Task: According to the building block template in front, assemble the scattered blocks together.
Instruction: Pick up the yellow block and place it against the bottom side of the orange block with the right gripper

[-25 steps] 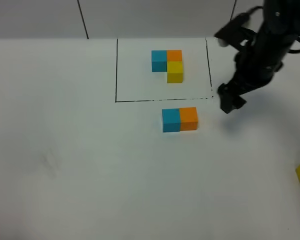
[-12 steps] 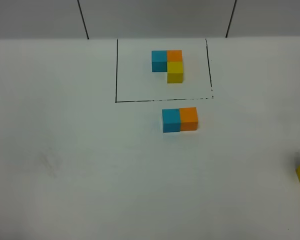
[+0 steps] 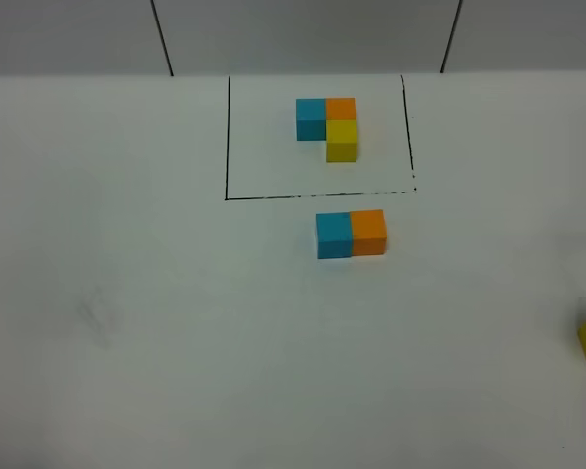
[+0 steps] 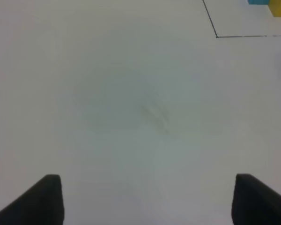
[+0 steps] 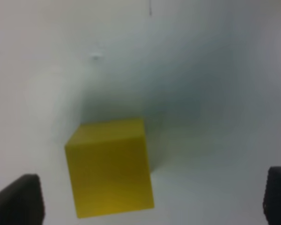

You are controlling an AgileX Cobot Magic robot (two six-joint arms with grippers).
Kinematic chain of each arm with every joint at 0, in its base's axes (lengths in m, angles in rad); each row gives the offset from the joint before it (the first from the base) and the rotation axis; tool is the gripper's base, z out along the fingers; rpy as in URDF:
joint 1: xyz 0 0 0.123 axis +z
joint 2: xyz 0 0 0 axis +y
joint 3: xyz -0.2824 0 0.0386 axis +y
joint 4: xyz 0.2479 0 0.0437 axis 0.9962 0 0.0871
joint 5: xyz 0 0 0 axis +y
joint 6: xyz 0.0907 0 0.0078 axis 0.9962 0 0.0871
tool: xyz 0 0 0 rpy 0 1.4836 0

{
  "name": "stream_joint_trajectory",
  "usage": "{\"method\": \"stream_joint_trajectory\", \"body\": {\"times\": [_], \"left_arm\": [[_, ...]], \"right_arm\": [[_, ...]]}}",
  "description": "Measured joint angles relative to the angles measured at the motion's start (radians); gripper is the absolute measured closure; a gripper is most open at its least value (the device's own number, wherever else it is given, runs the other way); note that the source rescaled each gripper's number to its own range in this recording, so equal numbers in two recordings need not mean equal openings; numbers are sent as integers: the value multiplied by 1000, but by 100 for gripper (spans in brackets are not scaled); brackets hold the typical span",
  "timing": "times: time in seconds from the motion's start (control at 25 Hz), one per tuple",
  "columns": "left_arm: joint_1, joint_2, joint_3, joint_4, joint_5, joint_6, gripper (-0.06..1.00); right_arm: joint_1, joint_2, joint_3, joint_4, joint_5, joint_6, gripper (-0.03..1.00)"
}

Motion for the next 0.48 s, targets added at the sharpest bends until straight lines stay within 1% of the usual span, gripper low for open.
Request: {"method": "stream_joint_trajectory", "body": {"times": [0.16, 0.28, 0.48], "left_arm": [[0, 0, 0, 0, 0, 0, 34], [0, 0, 0, 0, 0, 0, 34], [0, 0, 0, 0, 0, 0, 34]], "right_arm": [[0, 37, 20, 2, -19, -8, 9], [-1, 51, 47, 8, -54, -10, 11], [-1, 77, 51, 25, -85, -36, 15]]}}
